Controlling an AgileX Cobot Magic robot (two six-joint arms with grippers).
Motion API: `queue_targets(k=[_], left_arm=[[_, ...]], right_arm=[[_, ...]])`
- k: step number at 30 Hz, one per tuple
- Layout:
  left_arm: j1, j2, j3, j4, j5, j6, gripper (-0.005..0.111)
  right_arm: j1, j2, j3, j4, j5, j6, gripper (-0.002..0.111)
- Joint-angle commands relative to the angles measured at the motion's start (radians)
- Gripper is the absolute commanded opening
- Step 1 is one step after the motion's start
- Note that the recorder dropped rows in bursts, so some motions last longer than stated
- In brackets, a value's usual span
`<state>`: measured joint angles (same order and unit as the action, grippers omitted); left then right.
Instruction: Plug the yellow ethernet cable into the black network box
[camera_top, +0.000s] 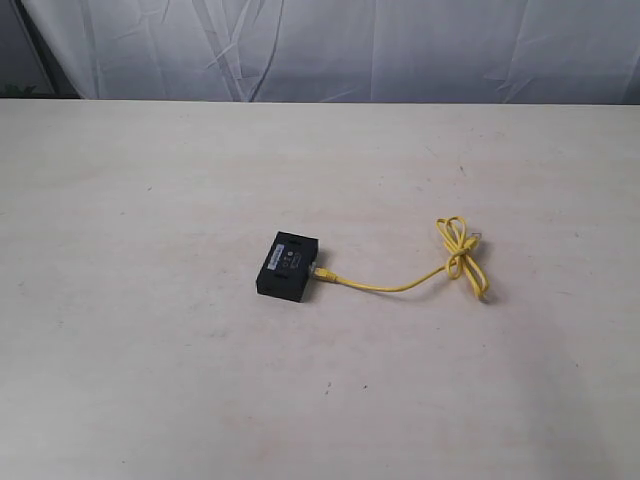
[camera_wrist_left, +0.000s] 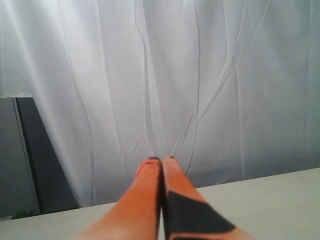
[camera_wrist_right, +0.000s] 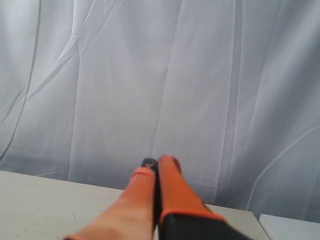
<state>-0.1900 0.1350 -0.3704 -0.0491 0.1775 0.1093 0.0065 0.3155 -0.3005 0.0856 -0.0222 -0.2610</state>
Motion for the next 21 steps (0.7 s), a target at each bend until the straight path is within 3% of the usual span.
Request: queue_targets(k=[1, 15, 21], left_arm=[[0.001, -0.005, 0.003, 0.005, 0.003, -0.002, 0.000], [0.001, -0.005, 0.003, 0.016, 0.005, 0.003, 0.000], [0.001, -0.005, 0.035, 0.055, 0.053, -0.150, 0.000]], right_arm=[[-0.005, -0.010, 0.003, 0.006, -0.012, 0.002, 0.000], [-0.005, -0.010, 0.003, 0.006, -0.012, 0.002, 0.000], [-0.005, -0.010, 0.003, 0.006, -0.016, 0.002, 0.000]])
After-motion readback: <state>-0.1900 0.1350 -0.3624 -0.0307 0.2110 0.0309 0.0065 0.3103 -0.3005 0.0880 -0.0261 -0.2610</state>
